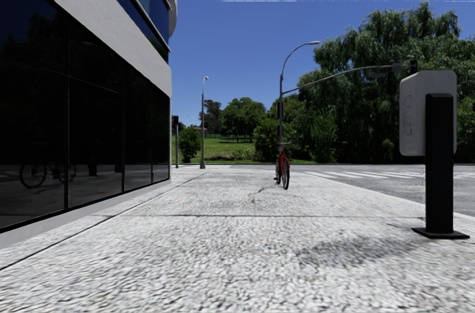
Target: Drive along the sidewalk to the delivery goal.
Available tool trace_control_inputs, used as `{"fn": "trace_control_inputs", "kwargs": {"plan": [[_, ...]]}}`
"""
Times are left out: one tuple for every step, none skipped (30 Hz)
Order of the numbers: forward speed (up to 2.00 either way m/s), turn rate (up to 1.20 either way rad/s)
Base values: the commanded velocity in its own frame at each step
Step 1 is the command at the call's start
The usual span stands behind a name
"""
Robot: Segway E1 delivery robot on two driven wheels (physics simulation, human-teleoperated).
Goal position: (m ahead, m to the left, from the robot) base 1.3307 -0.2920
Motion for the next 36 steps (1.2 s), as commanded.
{"fn": "trace_control_inputs", "kwargs": {"plan": [[1.85, 0.00], [1.85, 0.00], [1.85, 0.00], [1.85, 0.00], [1.85, 0.00], [1.85, 0.00], [1.85, 0.00], [1.85, 0.00], [1.85, 0.00], [1.85, 0.00], [1.85, 0.00], [1.85, 0.00], [1.85, 0.00], [1.85, 0.00], [1.85, 0.00], [1.85, 0.00], [1.85, 0.00], [1.85, 0.00], [1.85, 0.00], [1.85, 0.00], [1.85, 0.00], [1.85, 0.00], [1.85, 0.00], [1.85, 0.00], [1.85, 0.00], [1.85, 0.00], [1.85, 0.00], [1.85, 0.00], [1.85, 0.00], [1.85, 0.00], [1.85, 0.00], [1.85, 0.00], [1.85, 0.00], [1.71, 0.00], [1.41, 0.00], [1.41, 0.00]]}}
